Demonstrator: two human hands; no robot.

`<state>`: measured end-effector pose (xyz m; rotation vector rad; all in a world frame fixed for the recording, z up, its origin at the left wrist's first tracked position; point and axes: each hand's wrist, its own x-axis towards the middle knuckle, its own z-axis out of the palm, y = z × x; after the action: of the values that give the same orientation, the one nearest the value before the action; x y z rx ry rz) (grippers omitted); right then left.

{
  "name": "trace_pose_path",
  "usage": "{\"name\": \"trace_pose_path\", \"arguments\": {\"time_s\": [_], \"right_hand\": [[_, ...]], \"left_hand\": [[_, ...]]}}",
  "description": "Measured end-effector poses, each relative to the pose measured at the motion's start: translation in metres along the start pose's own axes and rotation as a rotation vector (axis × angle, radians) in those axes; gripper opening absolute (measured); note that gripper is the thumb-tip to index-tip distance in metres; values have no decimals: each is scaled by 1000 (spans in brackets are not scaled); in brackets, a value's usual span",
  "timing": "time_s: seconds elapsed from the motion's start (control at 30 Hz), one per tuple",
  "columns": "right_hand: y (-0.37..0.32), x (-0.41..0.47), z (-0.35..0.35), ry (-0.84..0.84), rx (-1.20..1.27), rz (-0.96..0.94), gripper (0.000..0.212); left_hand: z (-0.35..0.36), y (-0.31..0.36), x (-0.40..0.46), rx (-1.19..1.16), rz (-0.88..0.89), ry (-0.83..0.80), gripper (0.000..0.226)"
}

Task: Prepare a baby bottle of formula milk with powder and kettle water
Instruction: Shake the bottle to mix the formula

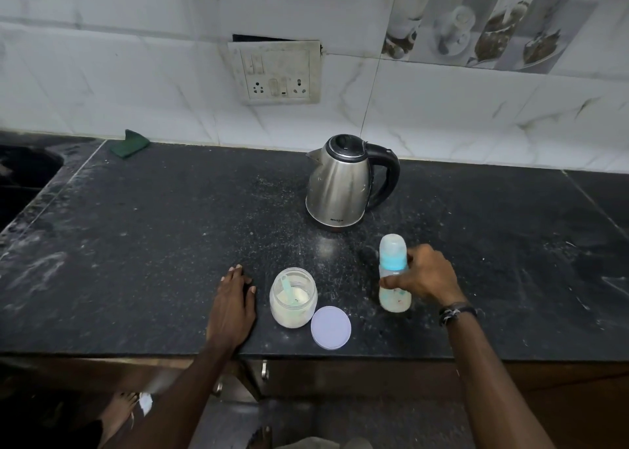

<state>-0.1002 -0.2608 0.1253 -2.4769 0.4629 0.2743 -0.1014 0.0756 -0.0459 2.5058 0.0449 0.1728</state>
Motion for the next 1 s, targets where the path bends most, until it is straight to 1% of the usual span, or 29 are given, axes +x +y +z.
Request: {"name": "trace_pose_path", "arguments": {"time_s": [0.07,0.13,0.2,0.23,0.27,0.33,0.37,0.43,0.47,0.5,0.53,0.57,0.6,0.63,0.67,0.73,0.77,0.8,0.87,0.93,1.0], "right_hand": [[0,-2,1,-90,147,-24,40],[-2,1,0,-57,208,-30,36],[-5,1,0,0,91,-17,46],[-7,-1,2,-18,88,-11,49],[-8,-2,3,-58,114,-18,47],[-7,-1,6,-43,179,-3,41],[-6,0,6,-9,170,0,44],[-8,-1,6,33,72,24,55],[-7,-2,7,11,88,19,52],[-7,-3,8,-24,139,-1,45],[-7,-3,8,-21,174,11,40],[-6,-2,8,-3,181,8,39],[-6,0,9,23,152,18,44],[-7,-1,8,24,118,26,50],[-6,-2,9,9,124,28,52],[-6,-4,10,-57,185,3,40],[-5,-2,10,-49,194,4,36],[-3,0,11,-14,191,4,38],[-3,0,10,24,150,43,49],[-3,-2,11,-34,171,14,44],[-1,-1,12,-28,203,23,40]], "left_hand": [[-1,0,0,6,11,3,37],[-1,1,1,9,12,1,37],[-1,1,0,7,4,-1,36],[-1,1,-1,2,3,4,35],[-1,1,-1,-4,7,10,33],[-1,2,0,-9,10,9,32],[-1,2,-1,-9,7,5,33],[-1,2,-1,-8,5,1,34],[-2,2,-1,-7,6,1,35],[-2,2,-1,-7,9,3,35],[-2,2,-1,-8,12,3,34],[-2,2,-1,-10,14,3,33],[-2,2,-1,-10,12,2,32],[-1,2,-1,-10,10,1,31],[-1,2,-1,-12,9,3,31],[-2,2,0,-15,13,8,30],[-2,2,0,-14,14,9,29],[-2,3,0,-11,13,7,29],[-2,2,-1,-2,7,1,30],[-2,1,-1,-2,9,7,30],[-2,2,0,-2,8,9,30]]}}
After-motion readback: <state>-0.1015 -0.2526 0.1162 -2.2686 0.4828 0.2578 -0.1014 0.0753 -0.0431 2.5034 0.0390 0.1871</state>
